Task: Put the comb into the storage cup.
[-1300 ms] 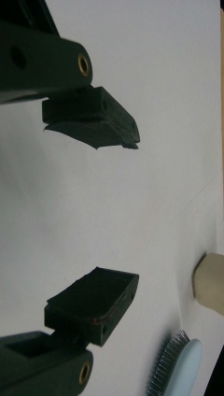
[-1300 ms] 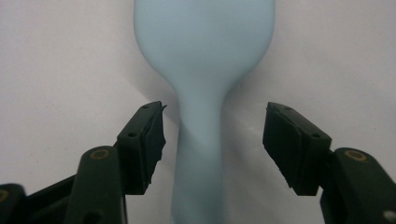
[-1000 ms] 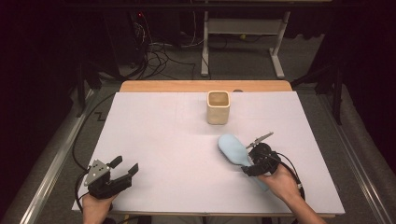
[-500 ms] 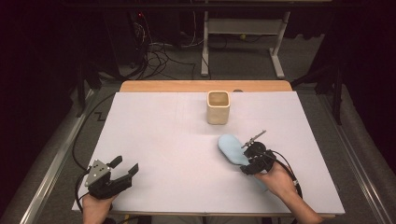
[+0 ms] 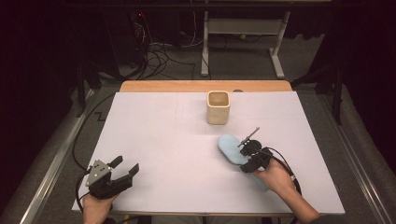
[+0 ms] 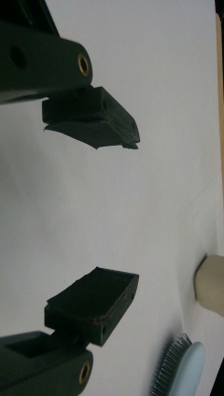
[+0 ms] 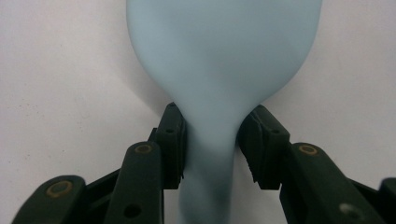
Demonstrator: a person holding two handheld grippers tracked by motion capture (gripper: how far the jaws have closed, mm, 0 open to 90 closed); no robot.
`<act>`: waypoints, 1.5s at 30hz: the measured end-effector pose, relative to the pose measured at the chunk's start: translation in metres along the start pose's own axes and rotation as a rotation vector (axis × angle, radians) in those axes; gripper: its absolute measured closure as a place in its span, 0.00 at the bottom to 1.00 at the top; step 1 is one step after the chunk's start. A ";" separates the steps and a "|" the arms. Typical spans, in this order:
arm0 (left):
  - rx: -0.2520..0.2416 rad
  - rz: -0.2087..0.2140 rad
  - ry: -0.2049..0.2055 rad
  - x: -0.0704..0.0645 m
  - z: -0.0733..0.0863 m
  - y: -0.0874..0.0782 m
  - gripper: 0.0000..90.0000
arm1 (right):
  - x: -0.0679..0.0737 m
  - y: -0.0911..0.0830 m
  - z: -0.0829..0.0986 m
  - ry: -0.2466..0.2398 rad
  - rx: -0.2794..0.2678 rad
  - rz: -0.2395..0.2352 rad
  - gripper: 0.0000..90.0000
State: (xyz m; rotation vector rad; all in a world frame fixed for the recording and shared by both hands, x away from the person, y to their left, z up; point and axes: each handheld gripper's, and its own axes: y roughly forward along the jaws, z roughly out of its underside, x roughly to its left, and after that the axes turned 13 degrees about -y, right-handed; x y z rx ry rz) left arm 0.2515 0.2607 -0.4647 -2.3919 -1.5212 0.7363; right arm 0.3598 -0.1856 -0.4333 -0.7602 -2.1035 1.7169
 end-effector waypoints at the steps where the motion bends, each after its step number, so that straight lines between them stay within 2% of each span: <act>1: 0.000 0.001 0.002 0.000 0.000 0.000 0.33 | 0.000 0.000 -0.001 -0.001 0.006 -0.003 0.71; 6: 0.000 0.003 0.002 0.000 0.000 0.000 0.33 | -0.001 0.000 -0.006 -0.004 0.042 -0.009 0.73; 17: 0.002 0.006 0.001 0.000 0.000 0.000 0.33 | -0.002 0.001 -0.011 -0.018 0.081 -0.012 0.77; 25: 0.000 0.000 0.006 0.000 0.000 -0.001 0.33 | -0.003 0.001 -0.009 -0.052 0.061 -0.014 0.78; 30: -0.002 0.000 0.008 0.000 0.000 -0.001 0.33 | 0.001 0.000 -0.008 -0.065 0.049 0.013 0.78; 37: -0.010 0.015 -0.005 0.000 0.000 -0.002 0.33 | 0.002 -0.001 -0.006 -0.088 0.034 0.021 0.78; 45: 0.002 0.009 0.025 -0.002 0.001 0.000 0.33 | 0.004 -0.003 -0.004 -0.109 0.025 0.033 0.79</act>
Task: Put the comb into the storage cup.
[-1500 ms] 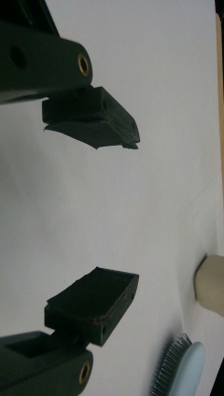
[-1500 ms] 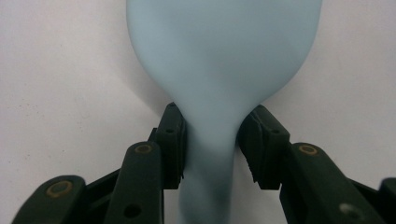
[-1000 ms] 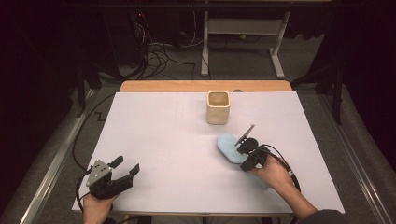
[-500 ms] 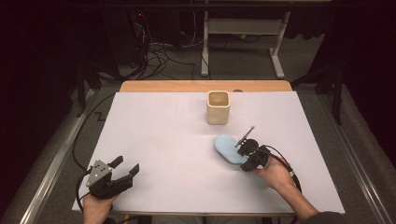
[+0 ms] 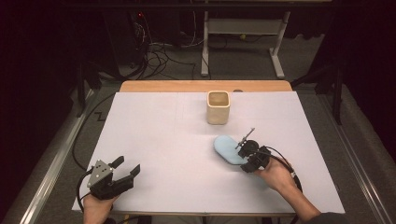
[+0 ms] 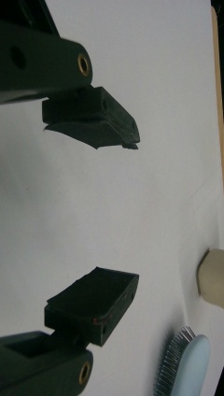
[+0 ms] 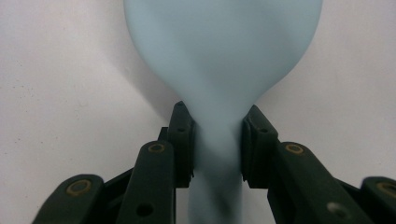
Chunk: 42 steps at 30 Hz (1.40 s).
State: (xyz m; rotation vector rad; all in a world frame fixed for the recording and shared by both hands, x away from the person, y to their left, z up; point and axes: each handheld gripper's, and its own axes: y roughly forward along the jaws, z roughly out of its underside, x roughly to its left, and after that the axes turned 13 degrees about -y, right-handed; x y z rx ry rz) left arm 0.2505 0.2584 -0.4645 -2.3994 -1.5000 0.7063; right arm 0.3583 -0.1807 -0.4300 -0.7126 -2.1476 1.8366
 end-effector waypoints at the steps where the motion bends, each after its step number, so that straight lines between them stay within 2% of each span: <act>1: 0.001 0.001 0.000 0.000 0.000 0.000 0.33 | 0.000 -0.001 0.000 -0.003 -0.004 0.004 0.79; 7: -0.001 0.005 -0.008 0.001 0.000 0.000 0.32 | -0.005 -0.007 0.005 0.019 -0.052 0.036 0.78; 19: -0.001 0.009 -0.004 0.000 0.000 0.000 0.32 | -0.005 -0.020 0.013 0.031 -0.130 0.038 0.78; 22: -0.001 0.010 -0.001 -0.001 -0.001 0.000 0.32 | -0.003 -0.024 0.015 0.048 -0.148 0.036 0.78; 23: -0.001 0.011 -0.001 -0.001 -0.001 0.000 0.32 | -0.003 -0.025 0.016 0.039 -0.159 0.037 0.78; 27: -0.003 0.012 0.002 -0.002 -0.001 0.000 0.31 | -0.001 -0.029 0.018 0.049 -0.193 0.036 0.78; 42: 0.009 0.049 0.004 -0.011 -0.006 0.006 0.31 | 0.013 -0.036 0.023 0.033 -0.328 0.009 0.78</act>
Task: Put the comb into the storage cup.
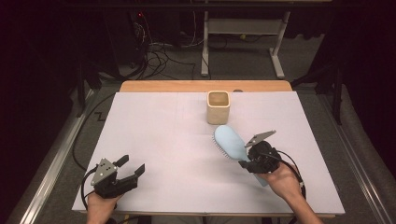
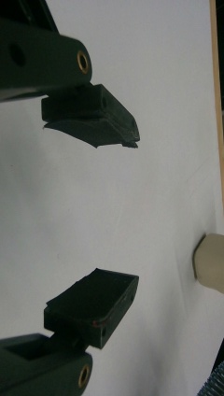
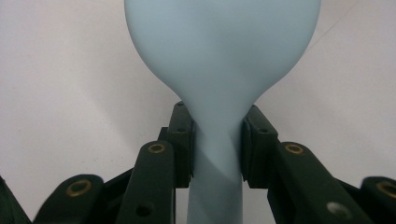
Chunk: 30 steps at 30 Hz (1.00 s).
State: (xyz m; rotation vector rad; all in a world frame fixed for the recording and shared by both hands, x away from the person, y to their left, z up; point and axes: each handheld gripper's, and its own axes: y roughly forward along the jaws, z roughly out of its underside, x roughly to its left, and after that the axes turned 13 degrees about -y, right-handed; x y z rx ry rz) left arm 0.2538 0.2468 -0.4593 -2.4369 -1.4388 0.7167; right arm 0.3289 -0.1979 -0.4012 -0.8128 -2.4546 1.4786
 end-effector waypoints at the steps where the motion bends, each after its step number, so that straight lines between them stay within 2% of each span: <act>1: -0.002 0.002 0.001 -0.001 0.000 0.000 0.31 | 0.001 0.000 0.000 -0.002 -0.008 -0.003 0.78; 7: -0.004 0.028 0.010 -0.009 -0.005 0.003 0.31 | 0.007 -0.004 0.003 -0.002 -0.047 -0.004 0.78; 10: 0.002 0.049 0.038 -0.019 -0.008 0.006 0.31 | 0.009 -0.005 0.005 0.002 -0.074 -0.012 0.78; 15: 0.001 0.099 0.052 -0.034 -0.015 0.015 0.31 | 0.010 -0.004 0.010 0.011 -0.102 -0.012 0.78; 18: 0.013 0.123 0.060 -0.042 -0.019 0.022 0.31 | 0.010 -0.004 0.013 0.021 -0.123 -0.030 0.78; 21: 0.023 0.131 0.073 -0.049 -0.023 0.027 0.31 | 0.011 -0.004 0.014 0.028 -0.131 -0.043 0.78; 30: 0.028 0.154 0.084 -0.062 -0.030 0.034 0.32 | 0.013 -0.006 0.014 0.011 -0.164 -0.042 0.78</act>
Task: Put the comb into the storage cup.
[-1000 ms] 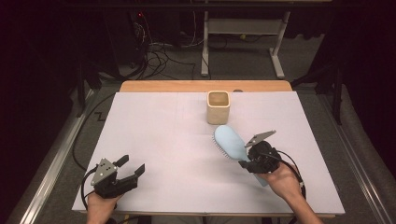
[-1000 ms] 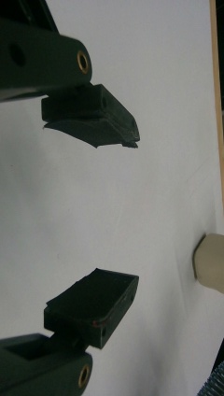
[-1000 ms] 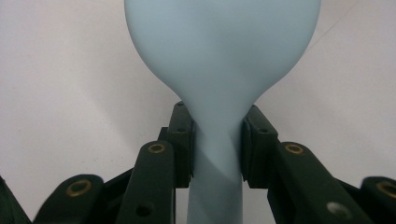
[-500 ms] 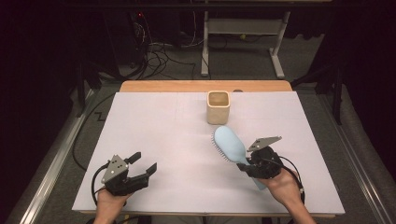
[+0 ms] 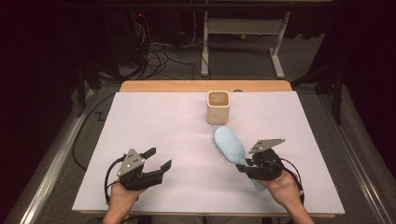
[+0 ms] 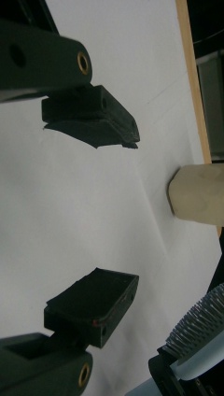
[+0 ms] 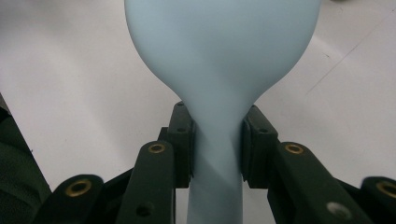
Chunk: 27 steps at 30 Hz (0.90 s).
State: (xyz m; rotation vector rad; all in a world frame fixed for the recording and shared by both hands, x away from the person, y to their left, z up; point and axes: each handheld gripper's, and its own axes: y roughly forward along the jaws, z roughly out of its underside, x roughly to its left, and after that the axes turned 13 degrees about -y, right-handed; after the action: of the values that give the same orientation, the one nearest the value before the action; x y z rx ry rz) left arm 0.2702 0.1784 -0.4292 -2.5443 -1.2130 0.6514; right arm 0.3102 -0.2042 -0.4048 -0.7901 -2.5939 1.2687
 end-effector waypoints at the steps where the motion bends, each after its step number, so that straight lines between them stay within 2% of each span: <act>1: 0.004 0.003 -0.001 -0.001 -0.001 0.001 0.32 | 0.001 0.000 0.000 0.000 0.001 0.001 0.78; 10: 0.022 0.038 0.009 -0.010 -0.005 0.013 0.32 | 0.003 0.003 -0.001 -0.008 0.001 -0.004 0.78; 13: 0.049 0.046 0.004 -0.013 -0.006 0.016 0.32 | 0.003 0.004 -0.001 -0.010 0.000 -0.003 0.78; 27: 0.100 0.072 0.003 -0.026 -0.014 0.031 0.30 | 0.003 0.005 -0.002 -0.014 -0.014 -0.002 0.78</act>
State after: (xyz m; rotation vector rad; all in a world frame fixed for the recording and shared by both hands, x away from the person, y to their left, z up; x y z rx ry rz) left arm 0.2837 0.1385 -0.4225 -2.5142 -1.0647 0.7050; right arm 0.3101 -0.1984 -0.4071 -0.7836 -2.6168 1.2618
